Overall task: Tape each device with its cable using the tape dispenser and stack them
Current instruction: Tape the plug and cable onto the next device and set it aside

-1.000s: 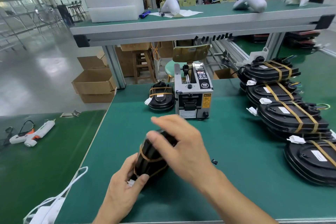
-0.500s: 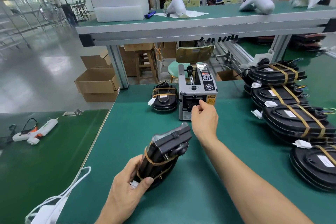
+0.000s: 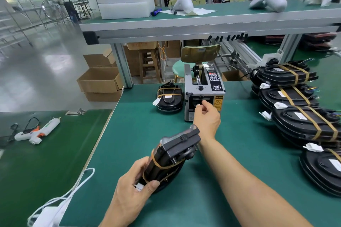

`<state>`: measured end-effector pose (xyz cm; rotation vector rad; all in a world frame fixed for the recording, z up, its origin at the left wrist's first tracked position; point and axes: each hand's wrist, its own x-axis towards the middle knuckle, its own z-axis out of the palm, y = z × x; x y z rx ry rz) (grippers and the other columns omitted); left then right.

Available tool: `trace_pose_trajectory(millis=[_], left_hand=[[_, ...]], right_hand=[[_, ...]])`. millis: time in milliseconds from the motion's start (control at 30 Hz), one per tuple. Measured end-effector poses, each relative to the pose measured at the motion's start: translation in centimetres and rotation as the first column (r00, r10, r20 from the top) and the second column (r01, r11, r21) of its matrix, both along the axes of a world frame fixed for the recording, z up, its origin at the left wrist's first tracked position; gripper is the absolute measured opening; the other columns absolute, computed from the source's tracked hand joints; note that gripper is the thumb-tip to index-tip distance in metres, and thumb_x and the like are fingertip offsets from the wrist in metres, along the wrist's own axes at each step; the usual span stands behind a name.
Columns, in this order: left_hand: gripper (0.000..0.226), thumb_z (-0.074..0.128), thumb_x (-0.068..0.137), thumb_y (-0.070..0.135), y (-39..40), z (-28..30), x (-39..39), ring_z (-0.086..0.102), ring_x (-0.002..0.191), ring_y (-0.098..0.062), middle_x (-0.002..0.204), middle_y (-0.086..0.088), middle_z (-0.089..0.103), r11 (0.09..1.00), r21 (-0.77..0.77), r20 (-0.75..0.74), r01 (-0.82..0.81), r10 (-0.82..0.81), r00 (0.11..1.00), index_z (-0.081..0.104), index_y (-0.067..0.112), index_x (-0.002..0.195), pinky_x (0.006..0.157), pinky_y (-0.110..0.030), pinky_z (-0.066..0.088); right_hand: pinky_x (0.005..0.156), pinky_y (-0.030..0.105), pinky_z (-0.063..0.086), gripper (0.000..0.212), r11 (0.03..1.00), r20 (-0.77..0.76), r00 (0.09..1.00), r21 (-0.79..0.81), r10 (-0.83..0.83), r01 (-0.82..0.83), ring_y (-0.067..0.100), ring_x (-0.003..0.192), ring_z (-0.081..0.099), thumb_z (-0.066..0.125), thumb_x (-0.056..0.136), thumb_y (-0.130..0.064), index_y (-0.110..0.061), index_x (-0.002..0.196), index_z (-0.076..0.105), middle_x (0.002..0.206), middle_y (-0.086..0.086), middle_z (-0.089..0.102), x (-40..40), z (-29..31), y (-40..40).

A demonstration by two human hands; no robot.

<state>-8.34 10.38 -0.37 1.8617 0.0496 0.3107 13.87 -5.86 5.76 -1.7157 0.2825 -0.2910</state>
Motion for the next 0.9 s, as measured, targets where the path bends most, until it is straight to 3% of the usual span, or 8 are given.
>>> trace_pose_trajectory(millis=[133, 367, 467, 700, 800, 900], left_hand=[[0.060, 0.079, 0.086, 0.069, 0.1, -0.1, -0.1, 0.072, 0.124, -0.016, 0.134, 0.004, 0.075, 1.000, -0.002, 0.000, 0.004, -0.004, 1.000, 0.062, 0.046, 0.139, 0.107, -0.020, 0.050], [0.059, 0.079, 0.086, 0.069, 0.1, -0.1, 0.0, 0.072, 0.124, -0.016, 0.134, 0.005, 0.075, 1.000, 0.004, 0.006, 0.003, -0.003, 1.000, 0.062, 0.047, 0.138, 0.107, -0.021, 0.050], [0.059, 0.079, 0.085, 0.071, 0.0, -0.1, 0.0, 0.072, 0.122, -0.017, 0.132, 0.004, 0.076, 1.000, 0.002, 0.017, -0.005, 0.005, 1.000, 0.062, 0.049, 0.137, 0.108, -0.024, 0.051], [0.058, 0.078, 0.084, 0.074, -0.1, 0.0, 0.0, 0.072, 0.122, -0.017, 0.131, 0.006, 0.076, 1.000, 0.007, 0.031, -0.012, 0.012, 0.999, 0.063, 0.051, 0.135, 0.107, -0.023, 0.051], [0.057, 0.077, 0.085, 0.073, -0.2, 0.1, -0.1, 0.073, 0.120, -0.016, 0.130, 0.006, 0.077, 1.000, 0.015, 0.033, -0.012, 0.012, 0.999, 0.063, 0.051, 0.135, 0.106, -0.020, 0.051], [0.057, 0.077, 0.085, 0.072, -0.2, 0.1, -0.1, 0.073, 0.120, -0.016, 0.129, 0.006, 0.077, 1.000, 0.013, 0.031, -0.011, 0.011, 0.999, 0.063, 0.050, 0.136, 0.105, -0.019, 0.051]], right_hand=[[0.085, 0.023, 0.043, 0.025, 0.989, -0.056, 0.995, 0.116, -0.088, 0.094, 0.014, 0.092, 0.063, 0.066, 0.094, -0.019, -0.016, 0.115, 0.077, 0.098, -0.003, 0.074, 0.4, 0.7, 0.2], [0.078, 0.030, 0.049, 0.014, 0.990, -0.140, 0.981, 0.020, -0.134, 0.138, 0.022, 0.080, 0.059, 0.064, 0.088, -0.020, -0.018, 0.090, 0.078, 0.073, -0.010, 0.065, 1.4, 1.6, 0.1], [0.082, 0.033, 0.049, 0.016, 0.988, -0.156, 0.976, -0.035, -0.151, 0.148, 0.027, 0.082, 0.058, 0.062, 0.087, -0.019, -0.017, 0.087, 0.078, 0.079, -0.003, 0.068, 1.5, 1.9, 0.1], [0.074, 0.031, 0.041, 0.019, 0.986, -0.153, 0.975, -0.074, -0.162, 0.152, 0.031, 0.083, 0.058, 0.057, 0.089, -0.015, -0.019, 0.080, 0.073, 0.083, 0.001, 0.067, 1.5, 2.2, 0.1], [0.086, 0.041, 0.052, 0.022, 0.985, -0.150, 0.977, -0.106, -0.148, 0.133, 0.036, 0.091, 0.063, 0.054, 0.090, -0.015, -0.014, 0.086, 0.076, 0.093, 0.007, 0.073, 1.5, 2.4, 0.3], [0.094, 0.048, 0.051, 0.022, 0.985, -0.148, 0.979, -0.121, -0.142, 0.125, 0.038, 0.095, 0.063, 0.053, 0.091, -0.015, -0.015, 0.089, 0.075, 0.095, 0.008, 0.073, 1.4, 2.4, 0.3]])
